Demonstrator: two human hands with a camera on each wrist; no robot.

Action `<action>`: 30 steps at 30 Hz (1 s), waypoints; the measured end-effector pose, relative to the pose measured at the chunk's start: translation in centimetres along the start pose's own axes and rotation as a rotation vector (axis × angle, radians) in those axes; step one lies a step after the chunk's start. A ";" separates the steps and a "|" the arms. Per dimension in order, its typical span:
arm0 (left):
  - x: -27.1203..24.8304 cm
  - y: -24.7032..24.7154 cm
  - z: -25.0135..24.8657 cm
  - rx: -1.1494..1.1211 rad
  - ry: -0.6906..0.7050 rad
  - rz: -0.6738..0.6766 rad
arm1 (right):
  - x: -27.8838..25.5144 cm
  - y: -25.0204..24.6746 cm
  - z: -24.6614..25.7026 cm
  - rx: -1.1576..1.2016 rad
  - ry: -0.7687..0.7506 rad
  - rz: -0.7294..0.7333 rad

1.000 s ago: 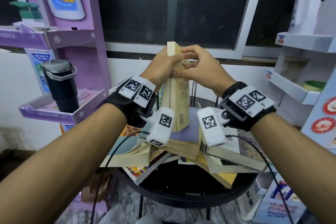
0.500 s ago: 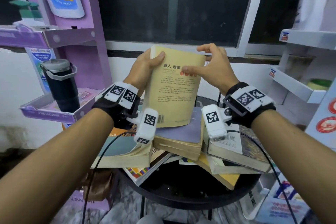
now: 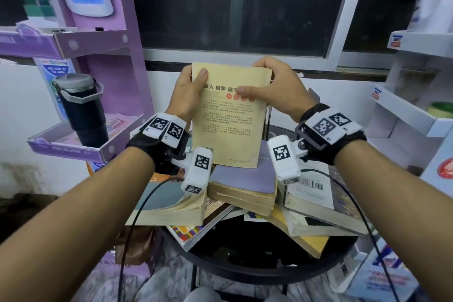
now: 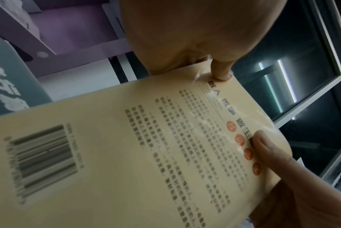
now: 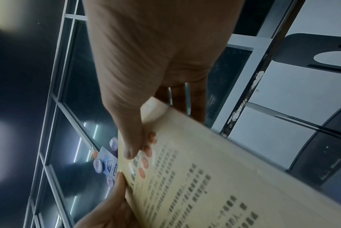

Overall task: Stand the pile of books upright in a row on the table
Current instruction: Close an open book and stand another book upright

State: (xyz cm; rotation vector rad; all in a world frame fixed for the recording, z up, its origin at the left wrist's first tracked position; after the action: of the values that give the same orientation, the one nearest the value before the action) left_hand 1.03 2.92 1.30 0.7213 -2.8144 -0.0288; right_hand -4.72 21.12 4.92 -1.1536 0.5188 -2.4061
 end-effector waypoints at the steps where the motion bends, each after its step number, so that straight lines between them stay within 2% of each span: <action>1: 0.1 0.0 0.1 -0.020 -0.004 0.001 | 0.1 0.0 0.1 0.019 0.000 0.021; 6: 0.3 0.0 0.4 -0.061 0.015 0.005 | -0.3 -0.2 0.9 0.108 0.025 0.158; 12: 0.4 0.6 0.5 -0.074 0.015 0.043 | 0.0 0.3 1.9 0.079 0.027 0.251; 18: 0.7 1.4 -0.1 0.123 0.010 0.034 | -0.1 0.2 2.4 0.035 0.038 0.284; 22: 0.7 1.4 -0.4 0.174 -0.009 0.056 | 0.0 0.2 2.6 -0.006 0.017 0.275; 30: 1.4 0.5 -0.7 0.205 -0.025 0.064 | 0.6 0.2 2.1 -0.057 0.000 0.145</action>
State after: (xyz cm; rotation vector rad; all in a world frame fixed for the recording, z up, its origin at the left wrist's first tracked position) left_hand -0.25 2.69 2.34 0.6772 -2.8911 0.2677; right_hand -3.32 20.31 6.42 -1.1003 0.6525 -2.2804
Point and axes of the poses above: each hand's wrist, its own x-axis towards the middle knuckle, its own y-axis out of the palm, z = x × y, the point moved 5 cm from there along x, towards the middle knuckle, and after that the axes turned 12 degrees about -y, right-handed, at the moved point
